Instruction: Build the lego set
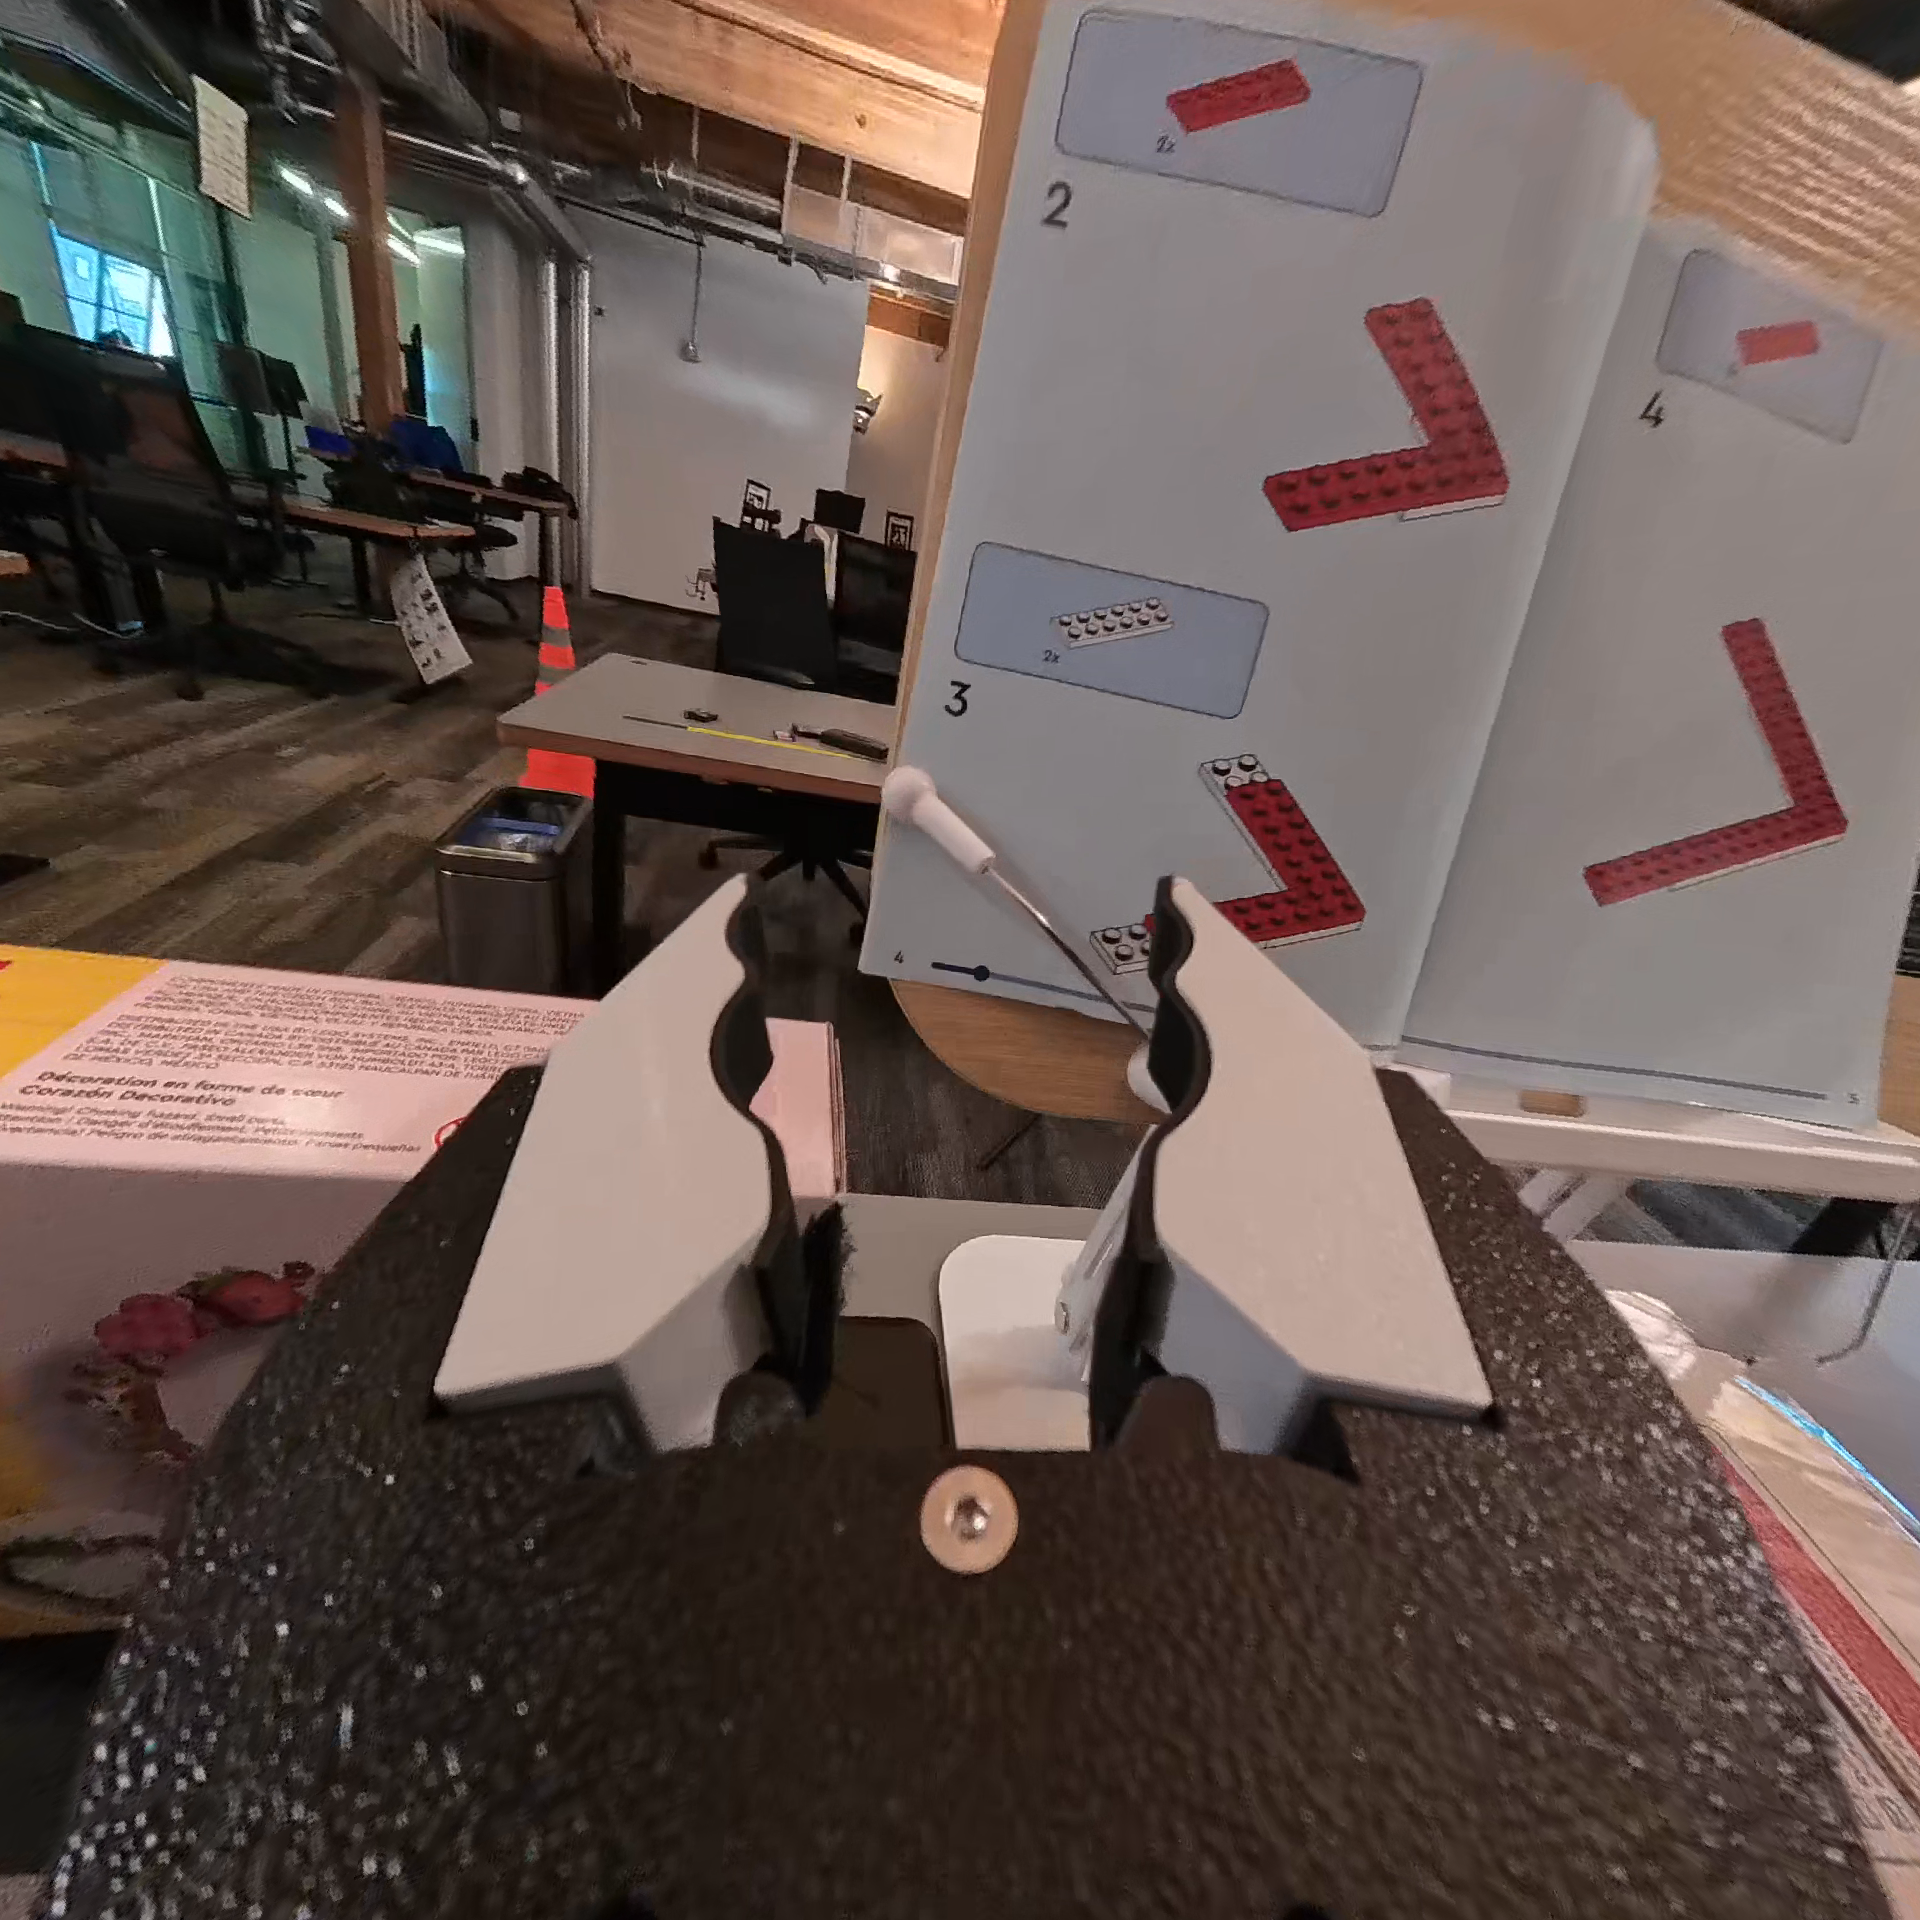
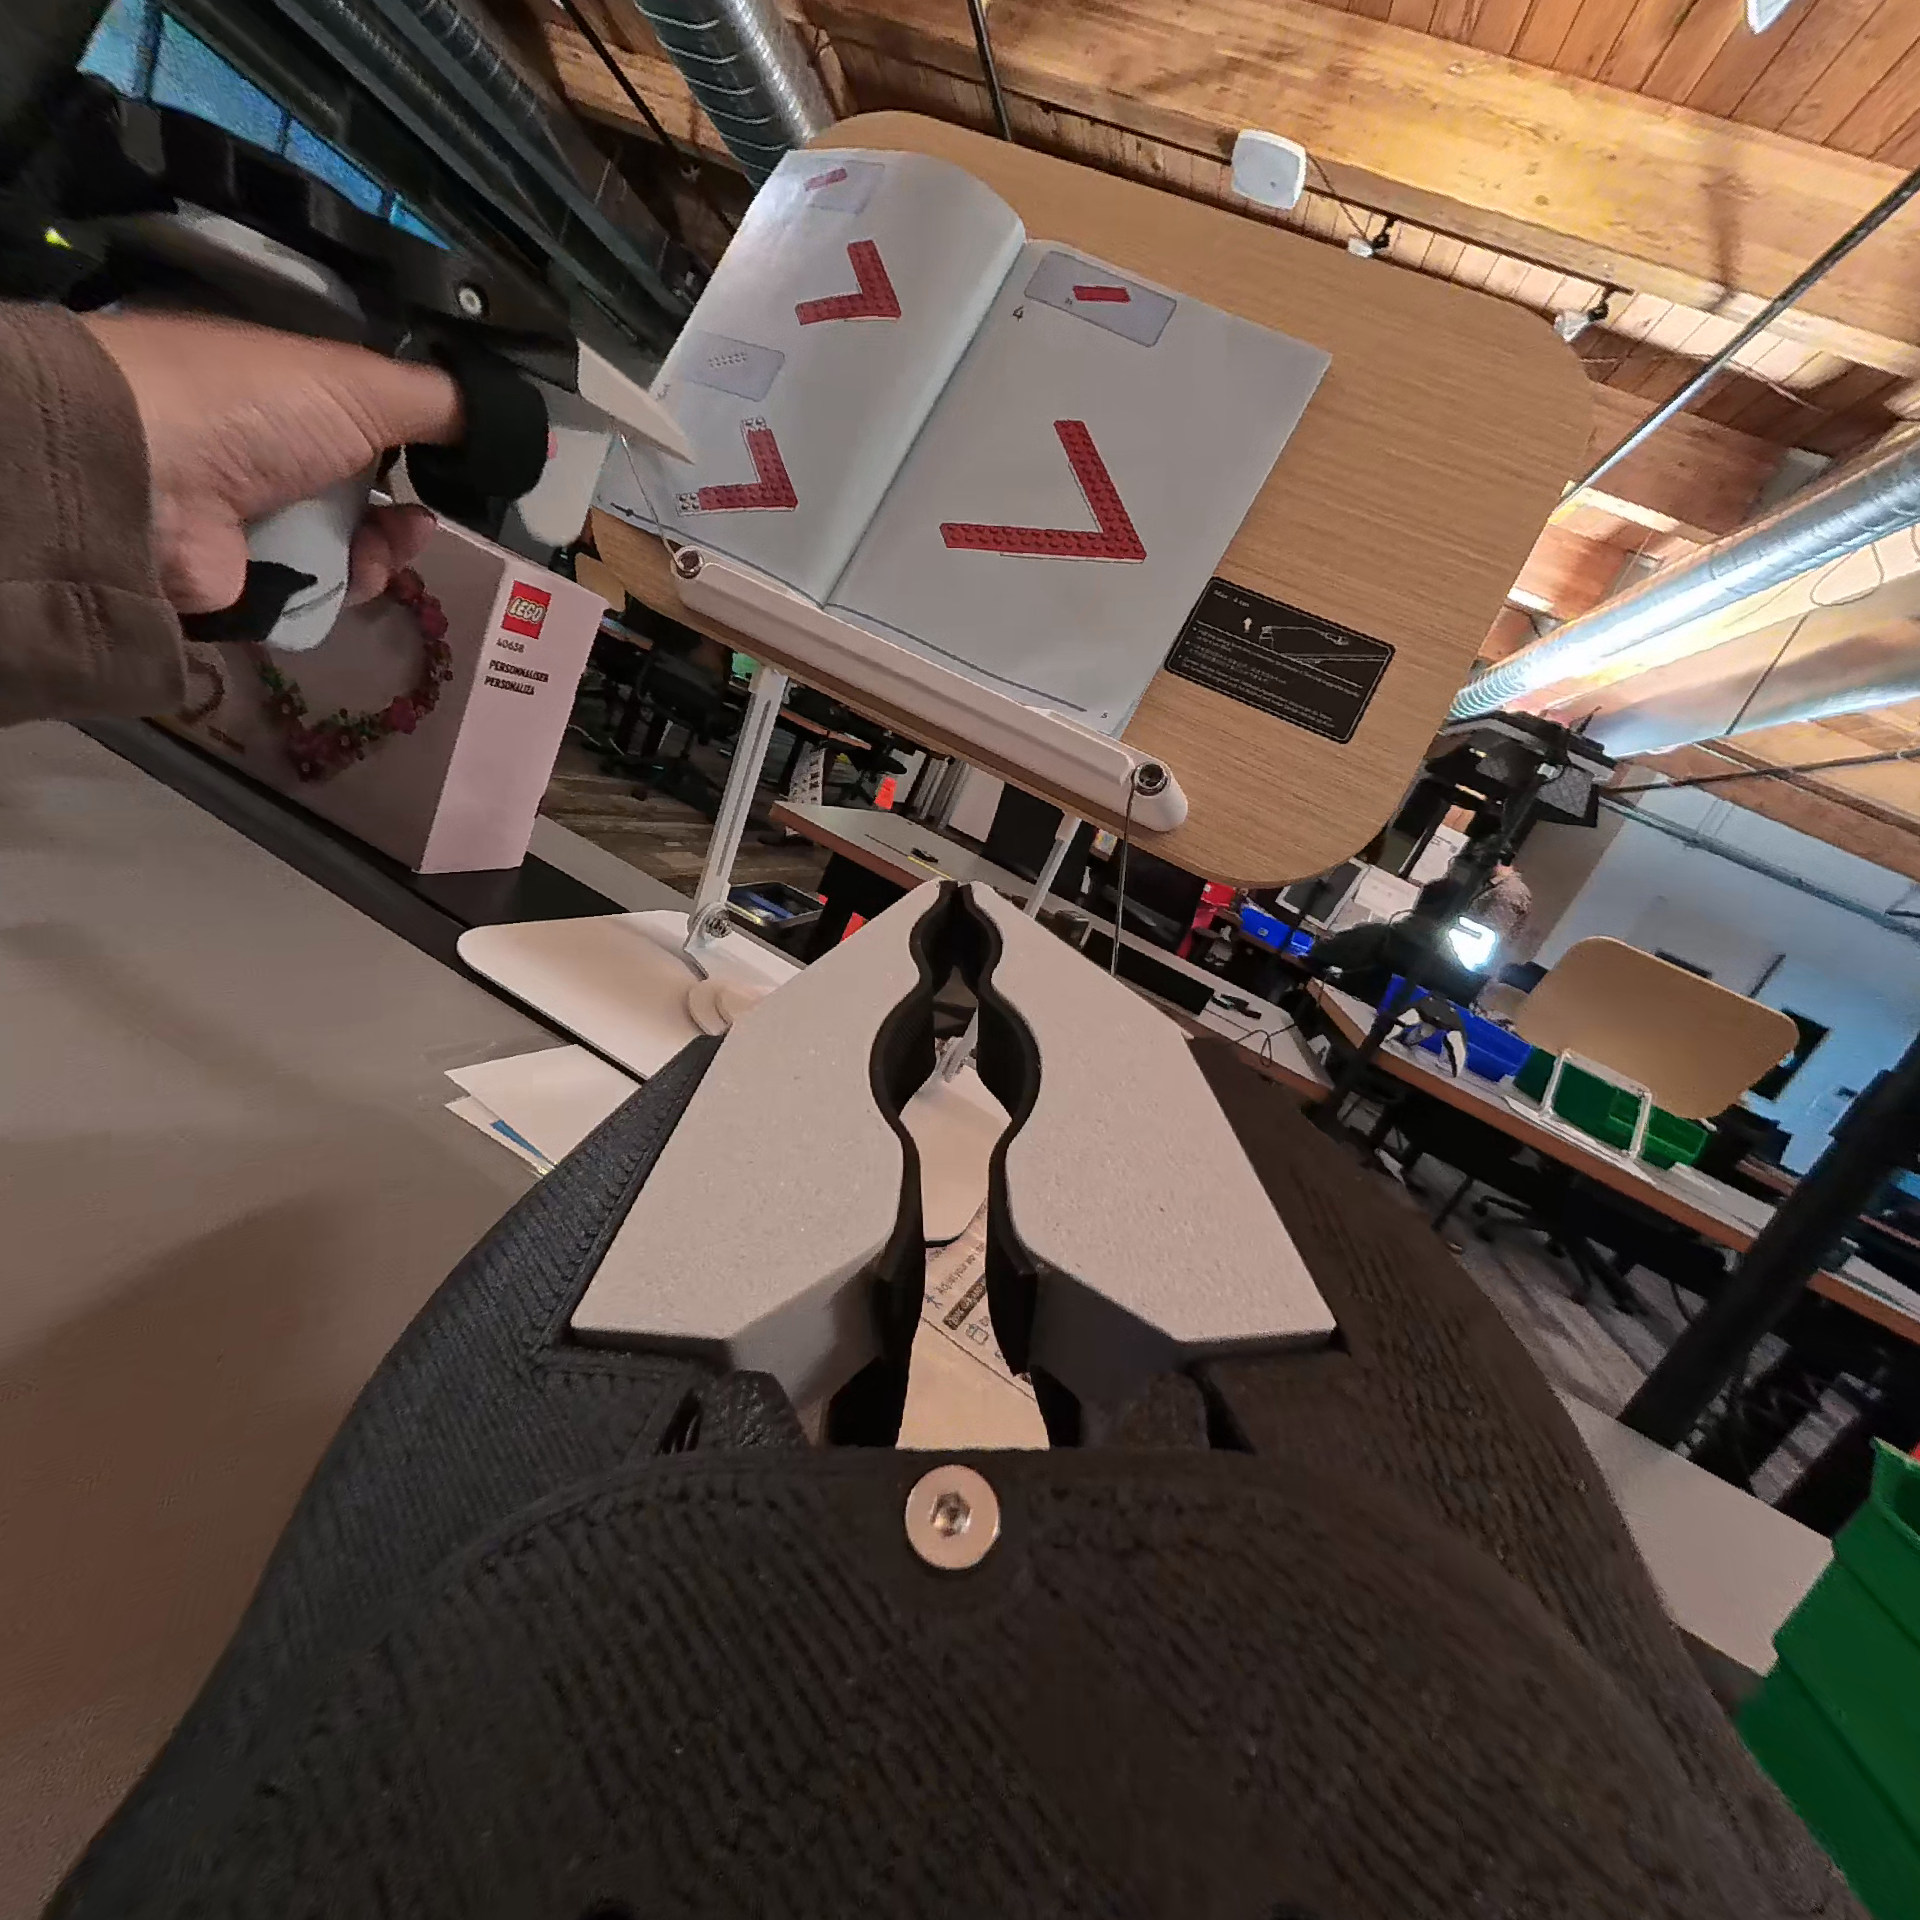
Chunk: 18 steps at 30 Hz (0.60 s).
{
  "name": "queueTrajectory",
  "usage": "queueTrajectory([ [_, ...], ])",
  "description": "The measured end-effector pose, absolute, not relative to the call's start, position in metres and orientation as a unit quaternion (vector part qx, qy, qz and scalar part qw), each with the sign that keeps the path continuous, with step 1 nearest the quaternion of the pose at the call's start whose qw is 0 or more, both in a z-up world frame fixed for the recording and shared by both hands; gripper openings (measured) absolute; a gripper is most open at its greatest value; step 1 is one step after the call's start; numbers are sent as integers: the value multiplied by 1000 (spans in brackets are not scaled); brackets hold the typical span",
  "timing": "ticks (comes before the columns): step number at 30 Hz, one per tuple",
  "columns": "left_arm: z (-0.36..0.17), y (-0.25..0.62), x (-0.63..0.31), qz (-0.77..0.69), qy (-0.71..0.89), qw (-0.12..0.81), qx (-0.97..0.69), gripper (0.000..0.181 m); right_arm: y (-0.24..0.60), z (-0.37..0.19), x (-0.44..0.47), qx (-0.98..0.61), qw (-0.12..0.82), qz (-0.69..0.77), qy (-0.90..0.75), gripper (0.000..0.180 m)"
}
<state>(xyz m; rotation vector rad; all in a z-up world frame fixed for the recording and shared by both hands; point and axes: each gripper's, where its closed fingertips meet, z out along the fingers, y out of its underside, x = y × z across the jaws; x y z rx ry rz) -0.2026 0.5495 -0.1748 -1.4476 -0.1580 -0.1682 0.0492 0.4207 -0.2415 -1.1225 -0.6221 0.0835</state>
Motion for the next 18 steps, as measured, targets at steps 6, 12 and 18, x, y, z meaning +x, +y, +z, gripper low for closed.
queueTrajectory([
  [6, -181, 550, -212, -74, -96, 739, -663, 62, 421, -242, 49, -524, 799, 40, -291, 0],
  [12, -182, 550, -206, -116, -103, 741, -654, 37, 422, -243, 49, -526, 799, 43, -289, 0],
  [18, -194, 551, -212, -116, -131, 729, -661, 16, 422, -243, 49, -527, 798, 45, -290, 0],
])
